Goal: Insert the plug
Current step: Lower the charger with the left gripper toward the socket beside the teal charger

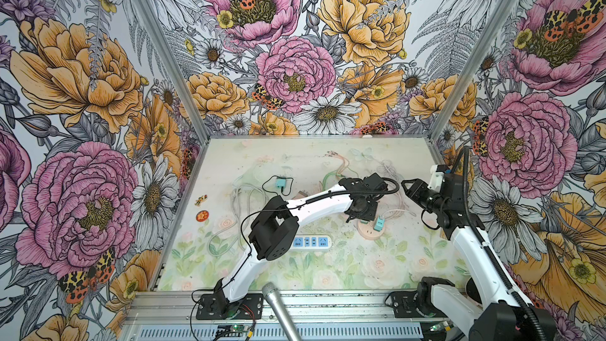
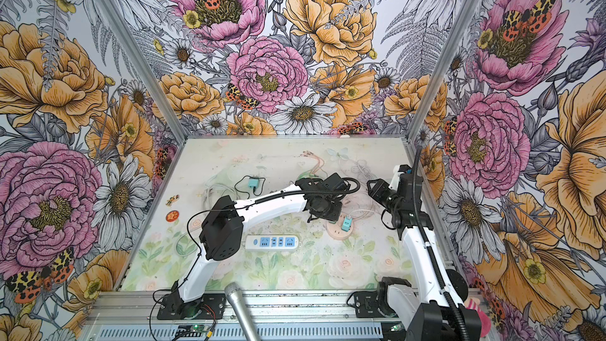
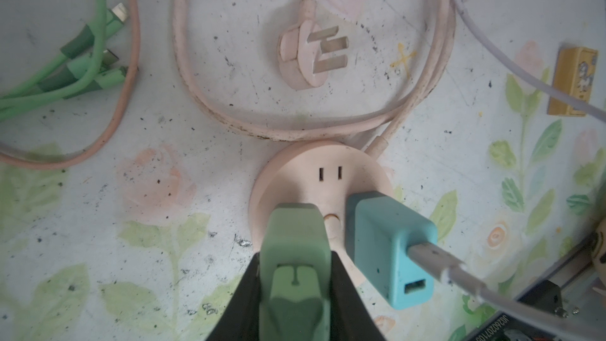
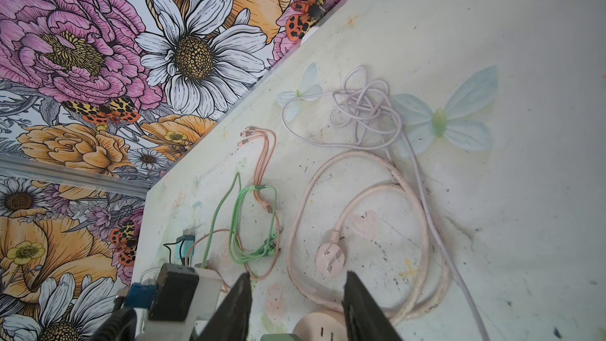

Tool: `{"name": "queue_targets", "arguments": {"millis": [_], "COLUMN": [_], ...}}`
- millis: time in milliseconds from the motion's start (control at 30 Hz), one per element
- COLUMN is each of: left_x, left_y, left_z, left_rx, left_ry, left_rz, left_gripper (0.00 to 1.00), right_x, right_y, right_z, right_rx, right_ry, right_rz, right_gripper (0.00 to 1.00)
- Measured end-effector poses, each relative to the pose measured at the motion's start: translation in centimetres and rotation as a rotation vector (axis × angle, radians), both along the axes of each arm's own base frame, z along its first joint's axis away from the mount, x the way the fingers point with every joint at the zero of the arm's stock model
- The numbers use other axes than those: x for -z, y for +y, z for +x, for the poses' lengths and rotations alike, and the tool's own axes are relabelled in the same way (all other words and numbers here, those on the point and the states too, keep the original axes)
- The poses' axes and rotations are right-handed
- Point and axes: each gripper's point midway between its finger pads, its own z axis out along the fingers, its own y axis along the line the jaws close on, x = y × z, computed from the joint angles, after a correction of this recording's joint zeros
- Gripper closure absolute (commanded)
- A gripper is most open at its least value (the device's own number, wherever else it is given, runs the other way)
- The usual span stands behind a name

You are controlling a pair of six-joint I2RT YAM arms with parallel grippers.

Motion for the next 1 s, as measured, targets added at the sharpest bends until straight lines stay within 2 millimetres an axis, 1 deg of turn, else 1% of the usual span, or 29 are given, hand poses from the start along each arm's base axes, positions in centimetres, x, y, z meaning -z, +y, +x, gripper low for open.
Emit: {"name": "queue_targets", "arguments": {"millis": [667, 1000], "left_x": [0.0, 0.0], "left_y": [-0.4, -0.6], "left_z": [-1.0, -1.4], "left_rx": [0.011, 0.016], "left_ry": [-0.033, -0.054], "left_rz": [0.051, 0.112], "left_gripper": [1.0, 1.0], "right_x": [0.1, 0.6], "right_y": [0.0, 0.0], "right_z": [0.0, 0.1], "right_rx": [0.0, 0.0], "right_ry": [0.002, 0.022], "right_rz": [0.001, 0.004], "right_gripper": [0.54, 0.55]}}
